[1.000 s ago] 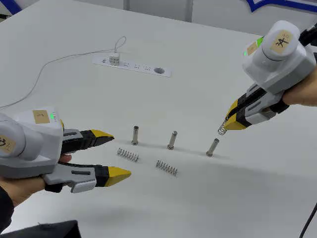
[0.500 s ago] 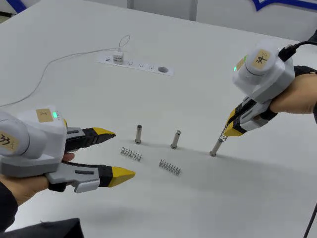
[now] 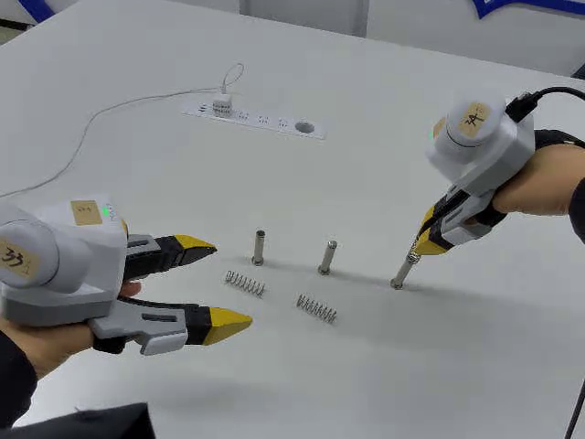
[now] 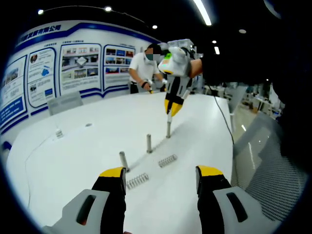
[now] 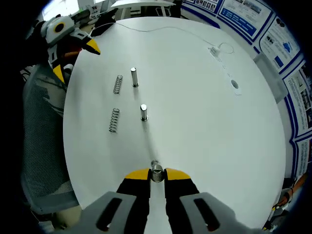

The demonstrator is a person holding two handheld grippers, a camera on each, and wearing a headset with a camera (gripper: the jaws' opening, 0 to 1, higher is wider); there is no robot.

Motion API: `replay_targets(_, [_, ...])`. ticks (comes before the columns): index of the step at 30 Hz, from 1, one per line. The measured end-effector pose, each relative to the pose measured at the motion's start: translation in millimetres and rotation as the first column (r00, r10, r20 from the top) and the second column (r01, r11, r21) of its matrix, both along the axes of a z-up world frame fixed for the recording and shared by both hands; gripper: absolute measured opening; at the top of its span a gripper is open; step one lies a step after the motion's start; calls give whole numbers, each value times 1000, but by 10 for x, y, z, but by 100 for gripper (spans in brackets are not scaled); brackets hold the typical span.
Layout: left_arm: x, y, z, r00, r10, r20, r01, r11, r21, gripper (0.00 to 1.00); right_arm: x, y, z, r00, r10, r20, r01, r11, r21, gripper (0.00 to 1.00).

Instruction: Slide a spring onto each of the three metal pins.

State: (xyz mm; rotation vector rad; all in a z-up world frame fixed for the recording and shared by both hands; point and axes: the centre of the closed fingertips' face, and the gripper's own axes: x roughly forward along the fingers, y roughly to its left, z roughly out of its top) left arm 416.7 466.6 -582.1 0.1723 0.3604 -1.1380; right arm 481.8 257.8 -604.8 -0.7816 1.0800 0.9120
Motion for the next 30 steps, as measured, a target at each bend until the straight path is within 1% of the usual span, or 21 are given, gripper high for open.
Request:
replay_targets(6, [-1,0,-1,1000,-2,2,2,1000,6,59,15,7,-98,1000,-15,-10,15,1000,-2,12])
replay_targets(11, [2,-2,8,1000,-3,3,2,1000,7,58,6,15,-212,1000,-23,-20,23,1000,-21,12])
replay_targets(14, [-1,-1,10,1000,-3,3,3,1000,8,58,15,21,-267,1000,-22,-20,22,999,-34,12])
replay_targets(21, [-7,2,13,1000,-3,4,3,1000,12,58,31,36,-384,999,-35,-22,35,999,-37,12])
replay_targets(30, [-9,-8,11,1000,-3,4,3,1000,11,58,16,16,-499,998,-41,-39,39,998,-55,12])
